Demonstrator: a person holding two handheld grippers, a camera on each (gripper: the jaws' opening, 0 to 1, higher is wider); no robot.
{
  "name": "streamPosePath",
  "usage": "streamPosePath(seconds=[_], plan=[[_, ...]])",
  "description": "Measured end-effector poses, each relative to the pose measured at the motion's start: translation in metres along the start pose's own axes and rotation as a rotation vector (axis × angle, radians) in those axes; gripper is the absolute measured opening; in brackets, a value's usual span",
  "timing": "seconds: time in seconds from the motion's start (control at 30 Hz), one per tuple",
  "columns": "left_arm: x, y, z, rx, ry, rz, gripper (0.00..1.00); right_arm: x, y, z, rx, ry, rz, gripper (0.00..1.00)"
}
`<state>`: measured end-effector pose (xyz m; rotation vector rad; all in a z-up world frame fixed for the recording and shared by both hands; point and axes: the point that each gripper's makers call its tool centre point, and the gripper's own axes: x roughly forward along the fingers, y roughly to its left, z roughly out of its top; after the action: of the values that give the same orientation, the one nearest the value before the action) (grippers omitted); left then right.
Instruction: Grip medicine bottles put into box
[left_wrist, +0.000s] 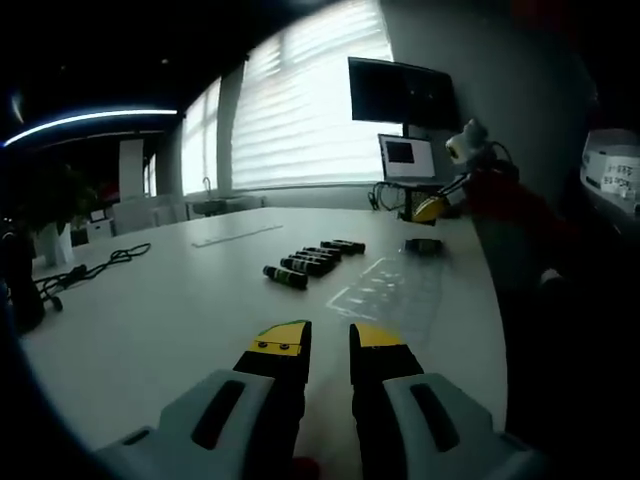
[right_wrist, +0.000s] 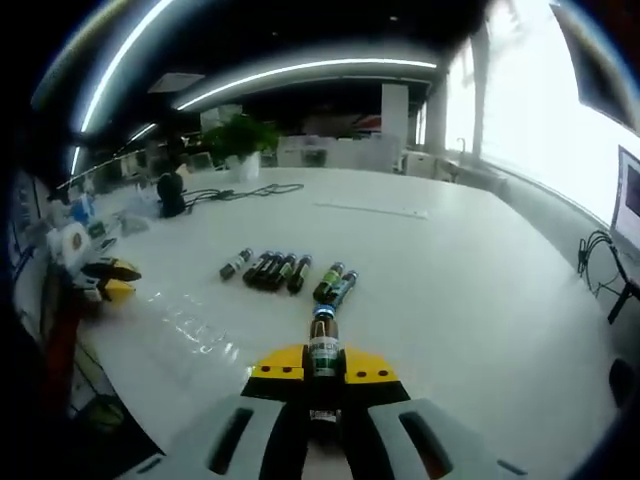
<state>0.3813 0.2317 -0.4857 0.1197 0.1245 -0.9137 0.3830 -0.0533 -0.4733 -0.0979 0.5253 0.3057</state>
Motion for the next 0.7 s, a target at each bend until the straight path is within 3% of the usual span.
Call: streamPosePath(seconds=[0.13, 0.7], plan=[[-0.003, -0.001, 0.006, -0.027, -0.03, -0.017, 0.09, -0.004, 0.002, -0.003, 0.011, 0.012, 0.013, 0.06], [-0.003, -0.007, -0.001, 0.008, -0.008, -0.044, 0.09, 0.006, 0.023, -0.029, 0.021, 0.093, -0.024, 0.07]])
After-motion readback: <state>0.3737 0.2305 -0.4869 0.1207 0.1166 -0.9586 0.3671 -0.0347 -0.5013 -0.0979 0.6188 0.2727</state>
